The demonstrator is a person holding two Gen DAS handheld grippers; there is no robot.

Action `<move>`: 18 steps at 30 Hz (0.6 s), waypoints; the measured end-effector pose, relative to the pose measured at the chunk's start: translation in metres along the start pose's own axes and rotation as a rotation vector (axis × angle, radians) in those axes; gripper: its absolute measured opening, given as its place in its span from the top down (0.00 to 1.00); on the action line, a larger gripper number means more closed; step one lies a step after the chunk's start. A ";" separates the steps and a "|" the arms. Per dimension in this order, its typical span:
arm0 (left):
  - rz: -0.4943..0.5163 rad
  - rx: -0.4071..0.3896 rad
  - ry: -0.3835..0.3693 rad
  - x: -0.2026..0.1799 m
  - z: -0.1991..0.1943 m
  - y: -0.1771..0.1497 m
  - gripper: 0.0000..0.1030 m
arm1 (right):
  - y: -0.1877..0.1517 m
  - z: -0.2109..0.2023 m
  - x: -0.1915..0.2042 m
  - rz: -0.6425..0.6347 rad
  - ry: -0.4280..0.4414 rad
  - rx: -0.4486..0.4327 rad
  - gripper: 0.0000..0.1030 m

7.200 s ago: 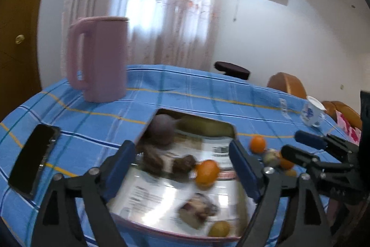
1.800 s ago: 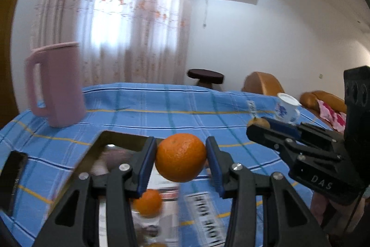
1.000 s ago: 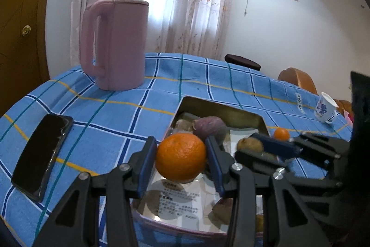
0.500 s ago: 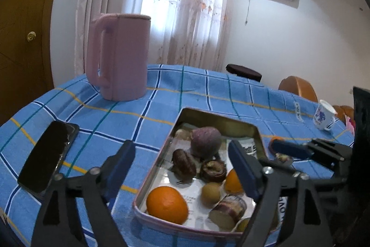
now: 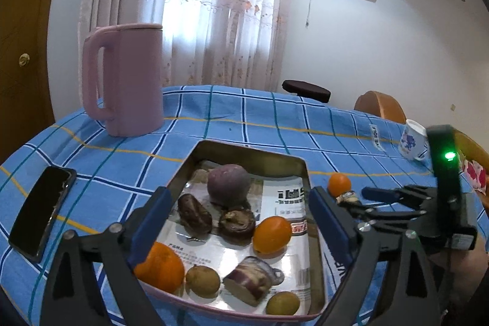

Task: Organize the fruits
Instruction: 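Open both grippers over the tin to drop the orange and tan fruit, then grasp a wrapped brown cylindrical cake with the right gripper while the left gripper grasps a mandarin orange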

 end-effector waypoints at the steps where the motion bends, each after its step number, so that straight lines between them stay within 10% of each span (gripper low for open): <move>1: 0.004 0.001 -0.006 -0.003 0.000 0.000 0.09 | -0.001 0.005 0.000 -0.001 0.016 0.014 0.48; 18: 0.153 0.084 -0.130 -0.104 0.027 -0.010 0.06 | -0.023 -0.015 -0.072 0.059 -0.135 -0.015 0.59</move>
Point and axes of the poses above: each gripper's, at about its wrist camera, not at the fingertips, and z roughly the way its jaws point, x to its left, y to its top, the point moved 4 cm from there along z, roughly the way its jaws point, and after that the axes turned 11 degrees about -z, right-handed, at the moved point
